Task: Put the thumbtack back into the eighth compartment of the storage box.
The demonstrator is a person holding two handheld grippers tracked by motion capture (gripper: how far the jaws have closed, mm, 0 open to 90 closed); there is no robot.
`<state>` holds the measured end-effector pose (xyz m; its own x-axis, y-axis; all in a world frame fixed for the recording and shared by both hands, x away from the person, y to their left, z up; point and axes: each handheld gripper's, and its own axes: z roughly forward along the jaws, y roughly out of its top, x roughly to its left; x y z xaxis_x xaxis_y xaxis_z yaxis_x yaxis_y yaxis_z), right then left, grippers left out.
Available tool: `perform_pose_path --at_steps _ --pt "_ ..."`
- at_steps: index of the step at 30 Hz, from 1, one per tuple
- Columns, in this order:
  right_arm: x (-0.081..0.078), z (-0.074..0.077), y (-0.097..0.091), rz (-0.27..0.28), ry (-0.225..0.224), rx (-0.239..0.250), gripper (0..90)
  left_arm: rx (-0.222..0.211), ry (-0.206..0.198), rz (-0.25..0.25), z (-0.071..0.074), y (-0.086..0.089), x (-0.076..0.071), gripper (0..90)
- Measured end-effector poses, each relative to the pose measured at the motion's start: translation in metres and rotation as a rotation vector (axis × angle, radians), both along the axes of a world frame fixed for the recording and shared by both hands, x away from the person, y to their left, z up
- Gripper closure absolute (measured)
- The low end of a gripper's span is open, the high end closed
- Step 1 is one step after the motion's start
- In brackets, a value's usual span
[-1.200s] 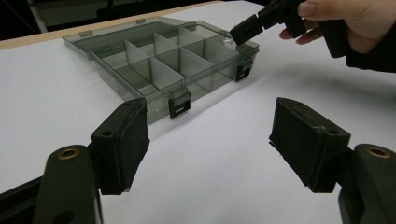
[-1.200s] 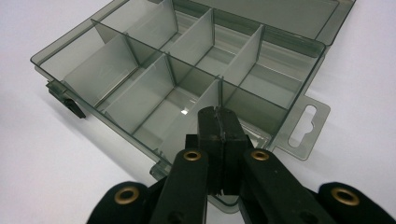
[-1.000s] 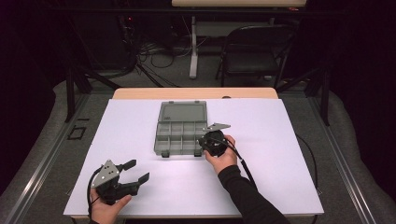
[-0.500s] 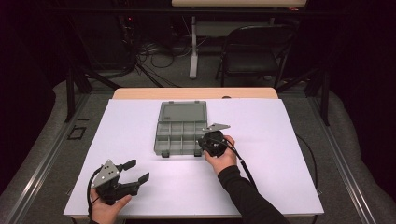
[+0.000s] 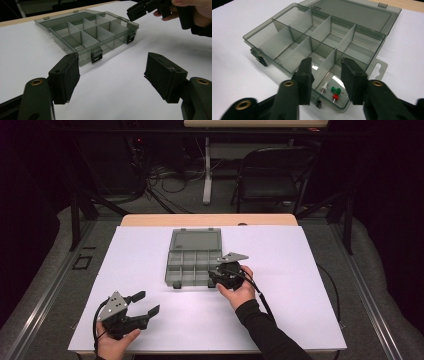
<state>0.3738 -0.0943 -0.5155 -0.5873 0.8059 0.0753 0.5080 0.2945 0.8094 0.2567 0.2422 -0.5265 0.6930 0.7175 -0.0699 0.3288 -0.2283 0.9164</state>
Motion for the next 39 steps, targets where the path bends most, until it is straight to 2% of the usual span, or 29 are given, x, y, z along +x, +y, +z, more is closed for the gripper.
perform_pose_path --at_steps 6,10,18,23,33,36,39 --pt "-0.013 0.01 -0.004 0.019 -0.039 0.004 44.7 -0.002 0.0 0.001 0.0 -0.001 0.0 27.4" --pt "-0.024 0.016 -0.009 0.03 -0.063 -0.002 42.6 -0.002 -0.002 0.0 0.0 -0.001 0.0 27.4" --pt "-0.049 0.019 -0.028 0.032 -0.095 0.031 40.4 0.0 -0.002 0.005 0.0 -0.001 -0.001 27.4" --pt "-0.064 0.017 -0.041 0.023 -0.12 0.018 39.0 -0.002 0.005 0.009 -0.001 -0.002 0.0 27.4" --pt "-0.088 0.003 -0.064 0.01 -0.119 0.039 36.7 0.0 0.004 0.011 -0.001 -0.002 -0.001 27.4" --pt "-0.092 -0.001 -0.069 0.004 -0.122 0.03 35.7 -0.001 0.003 0.012 -0.001 -0.002 -0.001 27.4" --pt "-0.095 -0.006 -0.074 -0.01 -0.114 0.046 34.4 -0.003 0.004 0.019 -0.001 -0.002 -0.001 27.4"
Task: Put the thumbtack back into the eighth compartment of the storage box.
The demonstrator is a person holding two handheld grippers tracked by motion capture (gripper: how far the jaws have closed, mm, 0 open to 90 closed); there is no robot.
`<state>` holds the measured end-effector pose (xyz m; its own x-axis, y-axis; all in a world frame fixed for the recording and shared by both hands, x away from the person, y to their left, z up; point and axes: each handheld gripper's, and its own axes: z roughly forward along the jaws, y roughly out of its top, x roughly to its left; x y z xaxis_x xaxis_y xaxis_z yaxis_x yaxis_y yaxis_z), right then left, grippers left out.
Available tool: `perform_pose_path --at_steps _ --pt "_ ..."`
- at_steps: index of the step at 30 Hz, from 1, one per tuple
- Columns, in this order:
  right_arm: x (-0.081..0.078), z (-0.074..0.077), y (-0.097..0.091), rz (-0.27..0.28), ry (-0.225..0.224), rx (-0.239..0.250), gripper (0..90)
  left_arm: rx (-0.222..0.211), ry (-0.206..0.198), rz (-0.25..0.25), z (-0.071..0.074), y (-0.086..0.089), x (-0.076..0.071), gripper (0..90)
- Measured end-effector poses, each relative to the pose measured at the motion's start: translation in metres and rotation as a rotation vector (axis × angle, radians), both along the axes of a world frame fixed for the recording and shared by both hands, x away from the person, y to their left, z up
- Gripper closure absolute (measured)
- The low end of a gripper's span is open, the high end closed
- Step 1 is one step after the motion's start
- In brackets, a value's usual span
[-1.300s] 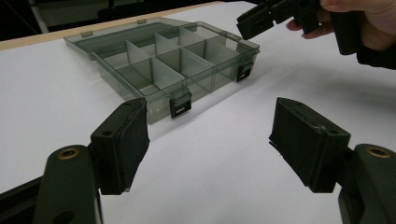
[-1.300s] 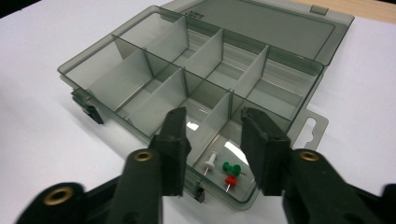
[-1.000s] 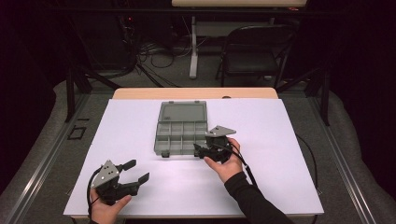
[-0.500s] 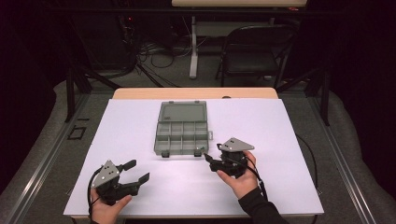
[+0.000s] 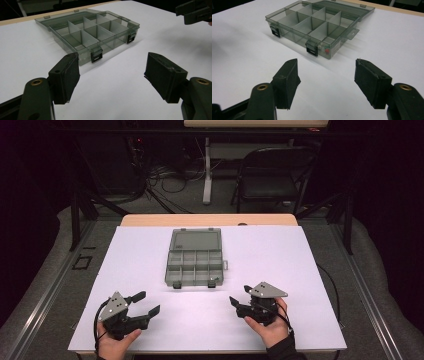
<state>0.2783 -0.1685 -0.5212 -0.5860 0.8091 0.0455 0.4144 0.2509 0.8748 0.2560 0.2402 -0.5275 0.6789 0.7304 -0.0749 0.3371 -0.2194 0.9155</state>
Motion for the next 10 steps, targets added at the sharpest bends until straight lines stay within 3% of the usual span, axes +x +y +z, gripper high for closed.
perform_pose_path --at_steps 10 --pt "-0.007 -0.004 -0.0062 -0.005 -0.002 -0.014 31.8 0.005 0.0 0.007 -0.0002 0.0027 0.0014 27.4"
